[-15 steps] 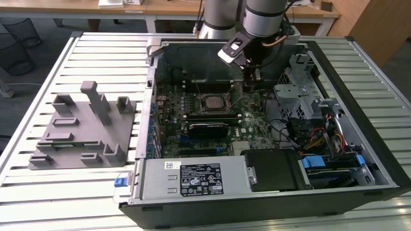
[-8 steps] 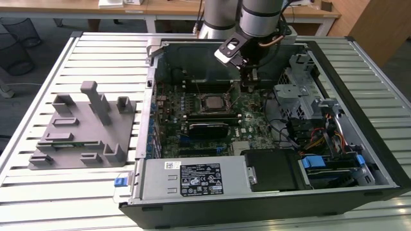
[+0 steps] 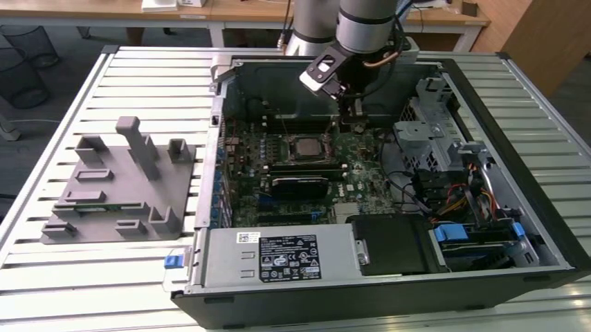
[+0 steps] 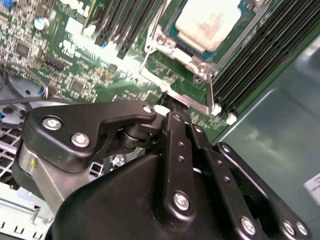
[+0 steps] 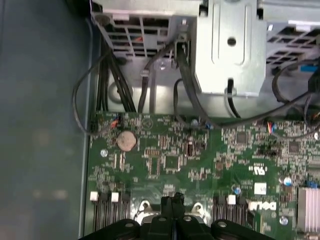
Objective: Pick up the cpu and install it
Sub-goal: 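Close the cpu cover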
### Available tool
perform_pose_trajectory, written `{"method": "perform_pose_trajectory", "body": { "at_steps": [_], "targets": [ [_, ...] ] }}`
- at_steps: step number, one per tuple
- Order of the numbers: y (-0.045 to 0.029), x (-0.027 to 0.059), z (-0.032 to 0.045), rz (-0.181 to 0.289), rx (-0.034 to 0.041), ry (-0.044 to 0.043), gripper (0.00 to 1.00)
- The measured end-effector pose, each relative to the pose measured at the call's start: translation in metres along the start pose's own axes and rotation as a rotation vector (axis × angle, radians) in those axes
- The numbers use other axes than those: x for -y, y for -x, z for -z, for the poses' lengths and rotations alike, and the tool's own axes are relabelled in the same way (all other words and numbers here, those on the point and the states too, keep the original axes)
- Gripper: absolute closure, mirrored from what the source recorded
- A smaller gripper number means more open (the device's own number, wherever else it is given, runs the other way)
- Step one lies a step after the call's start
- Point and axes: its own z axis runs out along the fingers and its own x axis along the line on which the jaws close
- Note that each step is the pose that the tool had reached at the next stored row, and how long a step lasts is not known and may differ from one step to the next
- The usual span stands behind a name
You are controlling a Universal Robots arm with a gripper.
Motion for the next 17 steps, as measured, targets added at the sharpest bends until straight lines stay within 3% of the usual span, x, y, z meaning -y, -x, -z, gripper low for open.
{"method": "perform_pose_trajectory", "body": {
  "at_steps": [17],
  "targets": [
    [-0.0012, 0.0343, -0.0078, 0.000, 0.0001, 0.0000, 0.89]
  ]
}}
